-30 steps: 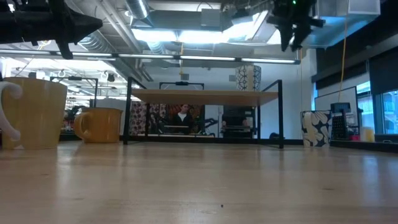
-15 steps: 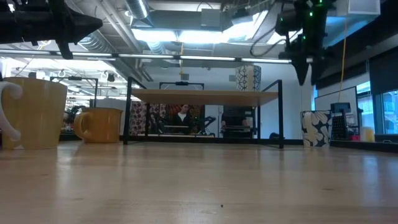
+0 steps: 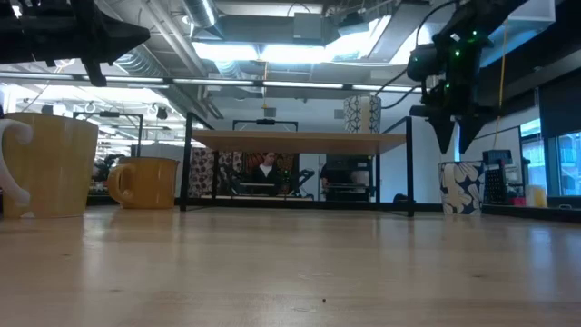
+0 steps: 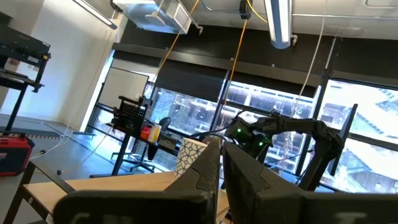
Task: Place coffee mugs
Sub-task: Put the blue patterned mug on the shelf
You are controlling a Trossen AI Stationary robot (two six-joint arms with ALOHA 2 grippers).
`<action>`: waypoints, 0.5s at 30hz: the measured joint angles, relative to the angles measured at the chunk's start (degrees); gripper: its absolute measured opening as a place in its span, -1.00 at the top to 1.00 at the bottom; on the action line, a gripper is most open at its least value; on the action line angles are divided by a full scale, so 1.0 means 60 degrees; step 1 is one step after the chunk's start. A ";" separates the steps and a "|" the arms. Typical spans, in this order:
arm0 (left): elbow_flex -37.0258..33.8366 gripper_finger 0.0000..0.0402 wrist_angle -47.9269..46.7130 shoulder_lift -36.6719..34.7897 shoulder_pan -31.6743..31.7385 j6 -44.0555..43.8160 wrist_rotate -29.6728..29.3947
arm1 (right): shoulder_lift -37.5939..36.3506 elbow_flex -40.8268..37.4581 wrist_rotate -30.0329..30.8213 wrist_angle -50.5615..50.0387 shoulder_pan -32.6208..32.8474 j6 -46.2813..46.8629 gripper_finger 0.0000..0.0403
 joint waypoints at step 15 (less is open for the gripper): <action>0.0000 0.92 -0.0022 0.0000 0.0000 0.0004 0.0000 | 0.0007 -0.1298 -0.0396 0.1521 0.0025 0.0232 0.08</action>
